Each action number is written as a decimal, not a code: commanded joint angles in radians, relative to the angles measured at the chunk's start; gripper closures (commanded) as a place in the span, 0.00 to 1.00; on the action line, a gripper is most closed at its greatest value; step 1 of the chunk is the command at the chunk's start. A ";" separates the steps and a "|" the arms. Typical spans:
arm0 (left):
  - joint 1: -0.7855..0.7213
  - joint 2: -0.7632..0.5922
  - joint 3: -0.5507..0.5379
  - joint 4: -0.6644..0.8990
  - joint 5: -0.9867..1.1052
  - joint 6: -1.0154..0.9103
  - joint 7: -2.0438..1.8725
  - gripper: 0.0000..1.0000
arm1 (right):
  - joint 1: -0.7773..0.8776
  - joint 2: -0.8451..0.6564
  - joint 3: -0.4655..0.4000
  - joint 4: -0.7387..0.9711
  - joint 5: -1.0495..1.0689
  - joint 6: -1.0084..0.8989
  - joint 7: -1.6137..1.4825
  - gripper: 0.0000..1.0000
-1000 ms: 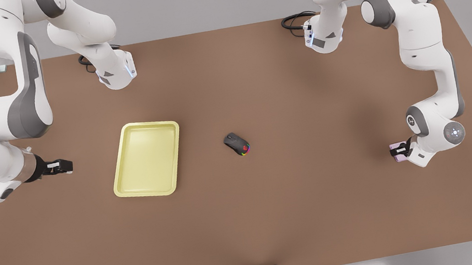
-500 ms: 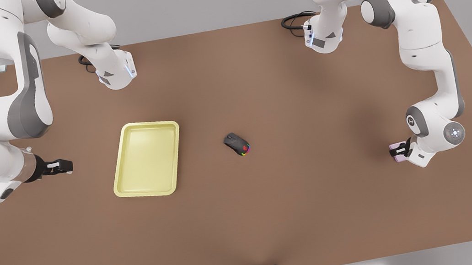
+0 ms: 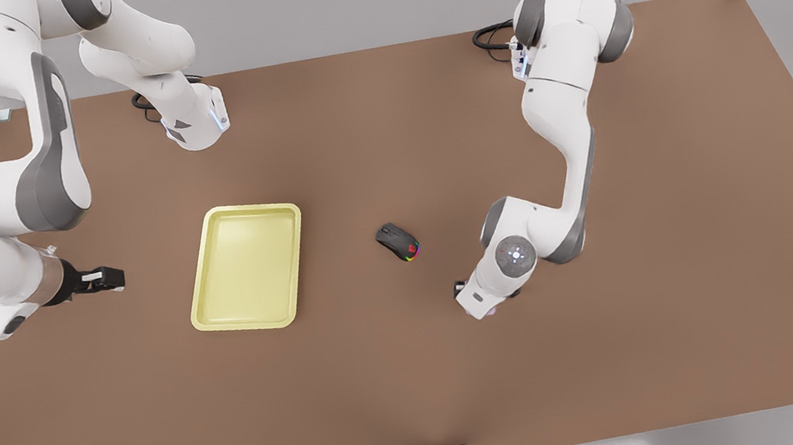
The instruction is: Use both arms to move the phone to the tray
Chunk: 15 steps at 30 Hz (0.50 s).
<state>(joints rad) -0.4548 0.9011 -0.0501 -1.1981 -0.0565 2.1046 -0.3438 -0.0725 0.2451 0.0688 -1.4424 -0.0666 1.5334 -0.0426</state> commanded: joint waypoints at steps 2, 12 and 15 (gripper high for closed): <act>-0.044 0.054 0.001 0.098 -0.003 -0.026 -0.764 0.21 | -0.001 -0.001 0.000 0.000 0.001 -0.001 0.006 0.00; -0.117 0.186 -0.148 0.204 -0.010 0.113 -0.649 0.21 | 0.002 0.000 0.000 0.013 -0.002 0.004 0.013 0.00; -0.085 0.194 -0.183 0.212 -0.010 0.187 -0.626 0.00 | 0.005 0.011 0.002 0.025 0.002 0.008 0.029 0.00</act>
<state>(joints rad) -0.5443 1.0955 -0.2274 -0.9891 -0.0673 2.2206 -0.7418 -0.0683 0.2550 0.0703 -1.4206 -0.0662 1.5372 -0.0348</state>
